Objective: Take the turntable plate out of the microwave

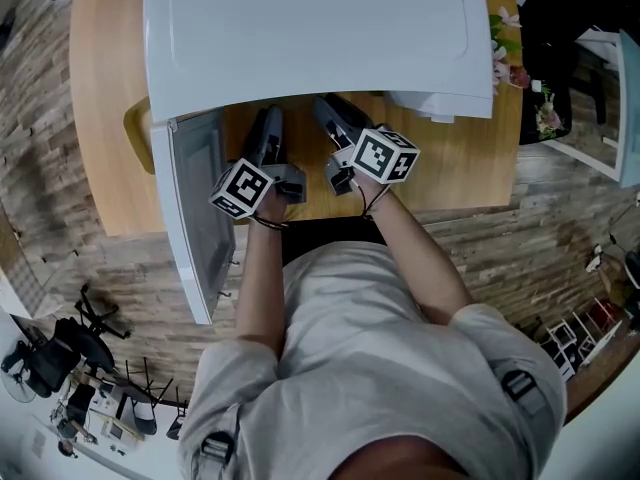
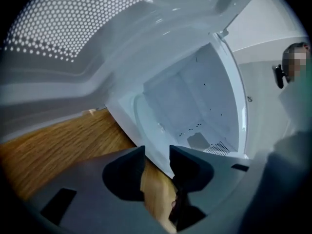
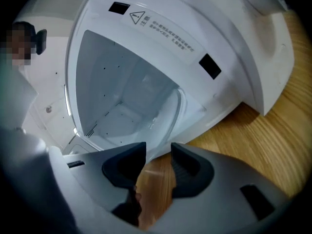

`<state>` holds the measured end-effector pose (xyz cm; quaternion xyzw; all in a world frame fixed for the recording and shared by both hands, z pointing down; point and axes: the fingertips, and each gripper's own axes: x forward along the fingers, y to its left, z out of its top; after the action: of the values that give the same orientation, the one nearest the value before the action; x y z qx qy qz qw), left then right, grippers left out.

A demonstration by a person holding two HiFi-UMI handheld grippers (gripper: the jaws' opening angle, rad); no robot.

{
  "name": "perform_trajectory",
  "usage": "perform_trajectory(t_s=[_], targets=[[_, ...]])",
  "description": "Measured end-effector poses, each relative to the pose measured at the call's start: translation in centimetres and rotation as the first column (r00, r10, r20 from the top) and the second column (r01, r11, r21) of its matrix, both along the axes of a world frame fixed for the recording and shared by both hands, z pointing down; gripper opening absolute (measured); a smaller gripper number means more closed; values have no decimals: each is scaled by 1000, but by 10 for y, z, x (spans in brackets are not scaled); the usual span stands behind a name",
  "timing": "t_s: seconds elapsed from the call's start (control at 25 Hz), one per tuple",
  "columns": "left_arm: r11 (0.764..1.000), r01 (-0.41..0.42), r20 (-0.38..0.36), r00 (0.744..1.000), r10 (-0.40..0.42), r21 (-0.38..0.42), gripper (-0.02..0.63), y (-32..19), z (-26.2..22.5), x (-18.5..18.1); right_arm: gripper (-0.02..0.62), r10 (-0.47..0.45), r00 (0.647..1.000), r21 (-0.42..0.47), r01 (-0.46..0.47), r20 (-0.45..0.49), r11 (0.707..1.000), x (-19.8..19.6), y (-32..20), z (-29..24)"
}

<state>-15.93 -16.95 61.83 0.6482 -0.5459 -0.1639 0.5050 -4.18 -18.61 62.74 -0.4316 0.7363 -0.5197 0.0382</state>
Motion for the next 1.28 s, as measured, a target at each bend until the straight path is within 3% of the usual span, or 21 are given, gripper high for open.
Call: perform_trajectory(t_s=[0.16,0.28,0.4,0.52,0.76,1.28], targets=[[1000,-5,10,1000,5,-18,167,-5,9,-4,176,9,1000,-3,-9,26,1000,-4,-5,2],[1000,-7,-23,1000,6,-27,168,-11,12,-2,174,39,998,-24,-37,58,999,-5,-7,4],[999,4,-60,998,-7,-39,164,-15,13,0,146,71,994,-52,-66,89,996,-6,-6,6],[999,1,-50,999,-4,-47,118,-16,15,-2,109,88,989,-77,-80,115,994,-8,-6,6],[998,-28,28,999,30,-61,114,-11,17,0,81,65,997,-68,-63,32,996,-5,-5,4],[995,-72,14,997,73,-67,109,12,17,16,81,48,999,-93,-48,-2,994,14,19,4]])
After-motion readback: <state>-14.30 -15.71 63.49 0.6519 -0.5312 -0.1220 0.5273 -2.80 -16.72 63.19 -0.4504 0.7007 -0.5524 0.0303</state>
